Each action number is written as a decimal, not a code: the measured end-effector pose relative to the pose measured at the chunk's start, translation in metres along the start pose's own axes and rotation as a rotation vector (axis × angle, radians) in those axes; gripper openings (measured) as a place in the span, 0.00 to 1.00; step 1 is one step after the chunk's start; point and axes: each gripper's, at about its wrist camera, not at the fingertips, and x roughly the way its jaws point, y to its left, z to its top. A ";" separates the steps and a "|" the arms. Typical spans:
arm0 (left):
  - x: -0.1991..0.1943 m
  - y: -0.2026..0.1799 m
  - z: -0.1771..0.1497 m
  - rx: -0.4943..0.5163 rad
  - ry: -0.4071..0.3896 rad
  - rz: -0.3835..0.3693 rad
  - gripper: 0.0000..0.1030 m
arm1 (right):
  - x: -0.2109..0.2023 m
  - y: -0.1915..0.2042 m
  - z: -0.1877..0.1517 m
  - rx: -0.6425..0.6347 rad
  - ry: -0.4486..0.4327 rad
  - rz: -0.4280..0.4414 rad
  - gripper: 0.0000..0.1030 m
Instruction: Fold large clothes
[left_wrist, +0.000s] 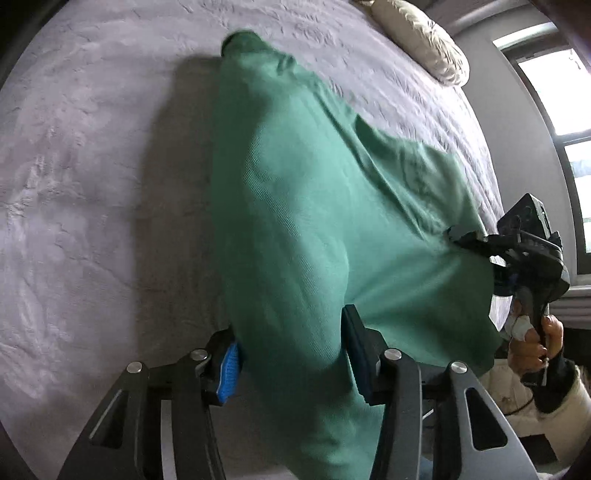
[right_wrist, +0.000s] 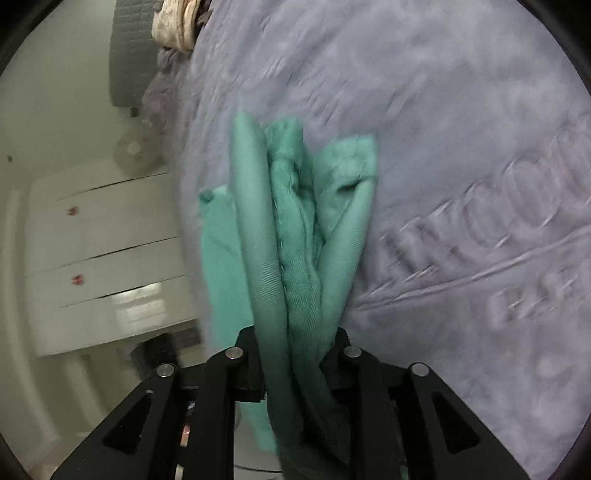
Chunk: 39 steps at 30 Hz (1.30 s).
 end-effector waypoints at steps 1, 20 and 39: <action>-0.005 0.000 -0.002 0.019 -0.010 0.022 0.48 | -0.002 0.004 0.003 -0.029 -0.002 -0.064 0.29; 0.002 -0.035 -0.056 0.154 0.036 0.231 0.49 | -0.024 0.060 -0.085 -0.376 0.076 -0.475 0.05; -0.015 -0.048 -0.055 0.138 0.006 0.339 0.52 | -0.011 0.042 -0.095 -0.254 0.083 -0.522 0.03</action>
